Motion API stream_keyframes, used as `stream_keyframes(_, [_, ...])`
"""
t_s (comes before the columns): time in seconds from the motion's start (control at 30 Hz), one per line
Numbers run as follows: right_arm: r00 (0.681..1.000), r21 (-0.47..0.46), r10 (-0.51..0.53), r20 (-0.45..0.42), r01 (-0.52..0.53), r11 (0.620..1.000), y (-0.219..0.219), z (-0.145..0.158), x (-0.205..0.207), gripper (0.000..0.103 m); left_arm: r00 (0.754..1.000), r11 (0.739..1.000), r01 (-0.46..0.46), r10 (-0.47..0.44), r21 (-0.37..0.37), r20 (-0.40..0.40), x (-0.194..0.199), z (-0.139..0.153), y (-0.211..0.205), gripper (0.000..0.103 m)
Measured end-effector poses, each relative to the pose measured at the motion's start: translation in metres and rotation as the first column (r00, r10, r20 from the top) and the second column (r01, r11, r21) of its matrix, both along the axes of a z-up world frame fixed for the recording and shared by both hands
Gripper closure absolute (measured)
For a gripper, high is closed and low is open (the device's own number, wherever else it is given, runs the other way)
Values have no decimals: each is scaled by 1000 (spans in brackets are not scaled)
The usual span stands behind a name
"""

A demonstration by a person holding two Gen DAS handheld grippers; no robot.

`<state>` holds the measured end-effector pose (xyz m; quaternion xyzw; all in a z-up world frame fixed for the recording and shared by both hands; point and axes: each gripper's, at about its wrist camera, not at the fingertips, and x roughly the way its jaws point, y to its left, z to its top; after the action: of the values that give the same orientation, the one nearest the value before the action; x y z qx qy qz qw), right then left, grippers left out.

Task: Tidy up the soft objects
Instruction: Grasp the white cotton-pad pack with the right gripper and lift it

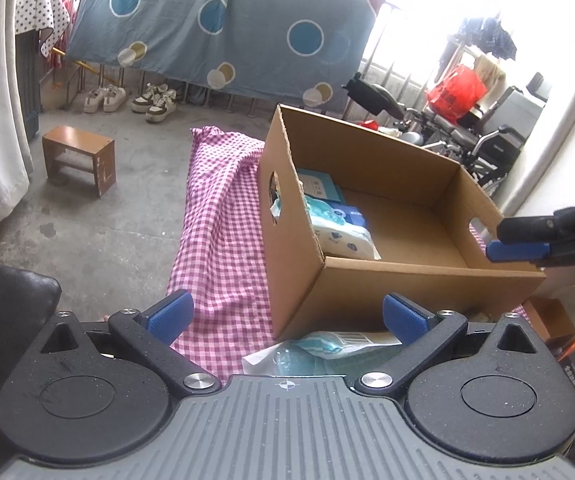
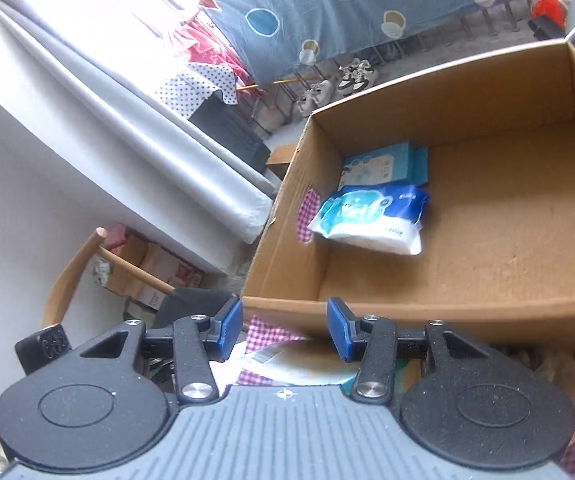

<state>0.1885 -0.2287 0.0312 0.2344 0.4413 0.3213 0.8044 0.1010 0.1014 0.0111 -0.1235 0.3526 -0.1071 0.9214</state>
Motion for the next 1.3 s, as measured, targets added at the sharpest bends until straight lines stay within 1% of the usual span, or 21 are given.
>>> stream_keyframes(0.03, [1000, 41, -12, -10, 12, 999, -3, -5, -5, 54, 1000, 1000, -3, 3, -1, -6, 0, -1, -2, 8])
stream_keyframes(0.1, [998, 101, -65, -19, 66, 993, -13, -14, -14, 54, 1000, 1000, 3, -3, -23, -19, -2, -1, -5, 10])
stream_keyframes(0.17, [994, 73, -107, 30, 105, 992, -20, -17, -26, 54, 1000, 999, 25, -24, -48, 5, -10, 2, -7, 10])
stream_keyframes(0.23, [990, -21, -116, 86, 118, 993, -23, -19, -35, 54, 997, 999, 52, -51, -10, 55, -19, 5, -13, 10])
stream_keyframes(0.33, [986, -184, -56, 156, 85, 979, -14, -24, -45, 54, 989, 986, 96, -110, 140, 100, -29, 4, -31, 12])
stream_keyframes(0.37, [985, -230, -23, 172, 63, 971, -9, -26, -47, 54, 986, 976, 115, -135, 185, 98, -30, 1, -38, 14])
stream_keyframes(0.4, [982, -276, 17, 187, 36, 961, -3, -29, -49, 54, 983, 965, 136, -159, 224, 89, -29, -2, -44, 19])
stream_keyframes(0.43, [977, -323, 62, 206, 8, 946, 4, -31, -51, 54, 980, 954, 158, -183, 254, 78, -28, -7, -50, 24])
stream_keyframes(0.47, [969, -370, 101, 228, -10, 929, 12, -33, -53, 54, 976, 944, 182, -207, 276, 64, -25, -11, -56, 27])
stream_keyframes(0.53, [937, -463, 196, 289, -42, 885, 28, -35, -59, 54, 968, 925, 224, -248, 308, 40, -19, -22, -66, 38])
stream_keyframes(0.63, [864, -574, 335, 376, -66, 816, 50, -40, -69, 54, 963, 905, 253, -271, 342, 3, -8, -36, -76, 44])
stream_keyframes(0.73, [808, -643, 428, 405, -80, 761, 67, -46, -74, 55, 961, 902, 264, -277, 342, -12, -1, -42, -76, 48])
stream_keyframes(0.77, [792, -655, 448, 415, -81, 751, 71, -48, -76, 55, 960, 902, 267, -280, 340, -10, 0, -43, -75, 50])
stream_keyframes(0.8, [778, -661, 465, 422, -86, 745, 74, -50, -77, 56, 959, 901, 268, -282, 340, -10, 1, -44, -75, 55])
stream_keyframes(0.87, [768, -661, 481, 422, -102, 744, 77, -52, -75, 63, 958, 900, 272, -287, 342, -7, 2, -45, -74, 64])
stream_keyframes(0.9, [773, -656, 478, 417, -108, 747, 78, -53, -74, 67, 957, 899, 276, -292, 338, -6, 3, -46, -75, 68])
stream_keyframes(0.93, [780, -651, 473, 409, -113, 750, 78, -53, -71, 76, 956, 900, 279, -294, 335, -6, 3, -46, -75, 69])
stream_keyframes(1.03, [783, -645, 459, 421, -97, 758, 75, -49, -70, 79, 957, 901, 273, -290, 338, 0, 3, -46, -77, 73])
stream_keyframes(1.1, [778, -631, 443, 445, -78, 772, 73, -42, -73, 80, 958, 905, 266, -287, 331, 15, 2, -43, -76, 74])
stream_keyframes(1.17, [766, -623, 438, 471, -63, 779, 72, -34, -76, 81, 960, 915, 257, -280, 312, 30, 0, -37, -73, 74])
stream_keyframes(1.3, [740, -589, 415, 529, -31, 807, 67, -7, -90, 81, 960, 922, 241, -273, 303, 67, -9, -17, -73, 75])
